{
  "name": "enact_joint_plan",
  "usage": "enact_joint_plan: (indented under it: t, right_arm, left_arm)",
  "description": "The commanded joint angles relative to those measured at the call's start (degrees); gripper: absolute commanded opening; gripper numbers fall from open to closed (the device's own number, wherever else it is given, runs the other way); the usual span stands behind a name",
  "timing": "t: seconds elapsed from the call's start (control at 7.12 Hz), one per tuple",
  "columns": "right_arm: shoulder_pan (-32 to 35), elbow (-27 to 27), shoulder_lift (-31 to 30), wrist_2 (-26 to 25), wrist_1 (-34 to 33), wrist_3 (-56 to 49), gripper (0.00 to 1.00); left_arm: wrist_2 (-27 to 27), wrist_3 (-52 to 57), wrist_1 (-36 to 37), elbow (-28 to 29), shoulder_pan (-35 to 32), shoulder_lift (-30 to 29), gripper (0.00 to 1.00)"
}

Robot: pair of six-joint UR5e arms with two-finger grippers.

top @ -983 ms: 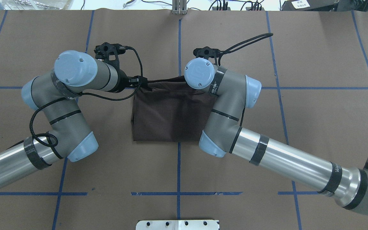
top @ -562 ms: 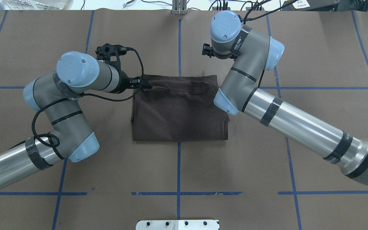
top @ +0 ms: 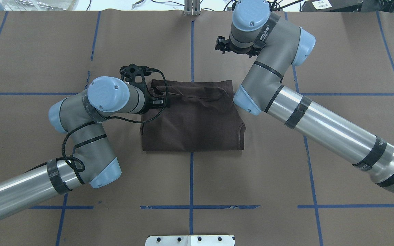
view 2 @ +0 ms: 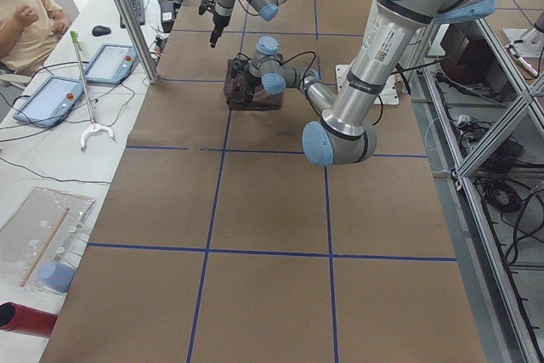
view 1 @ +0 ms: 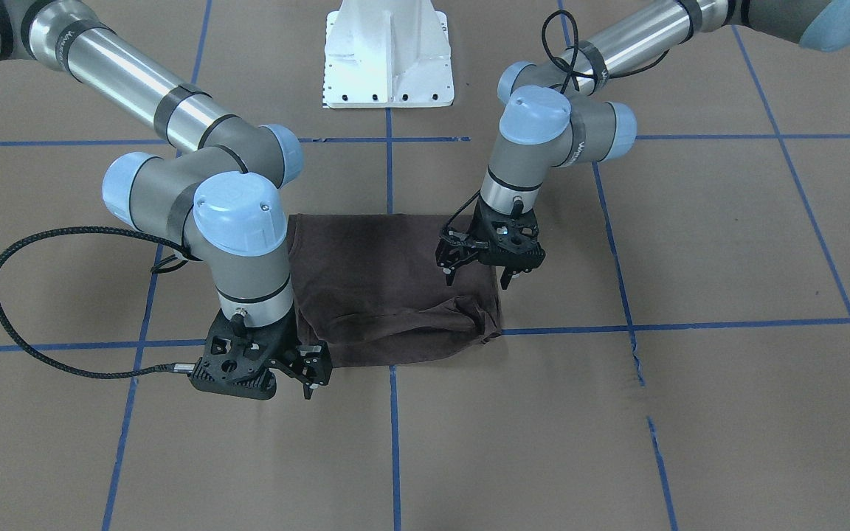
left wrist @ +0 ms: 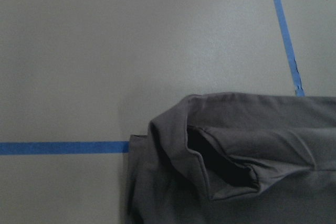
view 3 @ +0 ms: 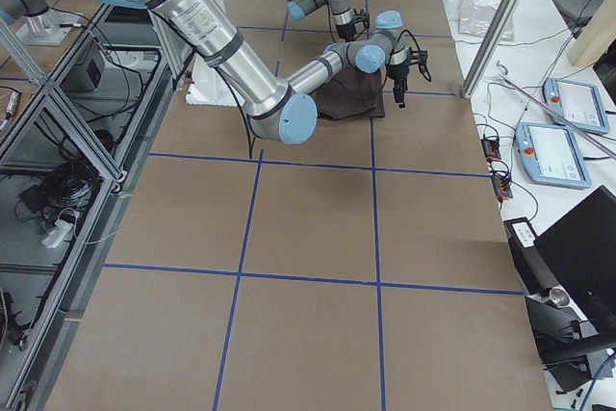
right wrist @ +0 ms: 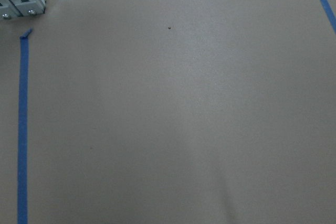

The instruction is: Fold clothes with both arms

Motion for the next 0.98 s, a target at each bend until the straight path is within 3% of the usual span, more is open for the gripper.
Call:
enact_joint_plan:
  t: [0.0, 0.56, 0.84]
  right_arm:
    - [0.01, 0.14, -0.24, 0.12, 0.09, -0.10, 1.00]
    - [0.00, 0.23, -0.77, 0.38, 0.09, -0.18, 1.00]
    - [0.01, 0.31, -1.30, 0.56, 0.26, -0.18, 1.00]
  left_arm:
    - [0.53, -0.02, 0.62, 4.53, -0.31, -2.99, 1.00]
    - [0.44, 2.34, -0.25, 17.80, -8.20, -9.33, 1.00]
    - [0.44, 6.47, -0.69, 19.50, -10.76, -9.26, 1.00]
